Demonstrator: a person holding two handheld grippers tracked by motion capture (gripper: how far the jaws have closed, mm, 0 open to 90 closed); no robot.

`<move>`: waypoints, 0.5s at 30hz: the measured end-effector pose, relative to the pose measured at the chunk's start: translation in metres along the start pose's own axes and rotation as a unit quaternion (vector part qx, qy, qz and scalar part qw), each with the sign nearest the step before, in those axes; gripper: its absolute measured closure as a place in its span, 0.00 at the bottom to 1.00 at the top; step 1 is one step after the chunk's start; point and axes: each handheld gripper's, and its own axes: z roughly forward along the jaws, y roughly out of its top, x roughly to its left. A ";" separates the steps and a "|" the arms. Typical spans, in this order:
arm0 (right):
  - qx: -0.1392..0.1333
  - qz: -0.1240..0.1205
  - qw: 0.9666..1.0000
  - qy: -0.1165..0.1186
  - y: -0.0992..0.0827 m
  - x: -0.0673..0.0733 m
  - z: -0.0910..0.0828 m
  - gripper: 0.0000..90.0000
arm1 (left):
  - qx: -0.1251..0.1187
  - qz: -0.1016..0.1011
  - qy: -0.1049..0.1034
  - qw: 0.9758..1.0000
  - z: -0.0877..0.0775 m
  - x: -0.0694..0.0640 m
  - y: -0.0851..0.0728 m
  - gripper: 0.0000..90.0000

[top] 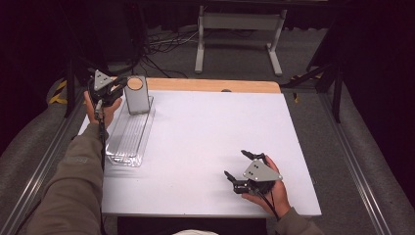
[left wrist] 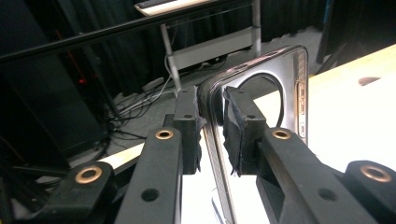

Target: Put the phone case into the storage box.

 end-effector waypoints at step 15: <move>-0.002 -0.005 1.000 -0.004 0.001 -0.001 -0.001 0.19 | 0.008 0.001 0.004 1.000 -0.001 0.002 -0.001 0.81</move>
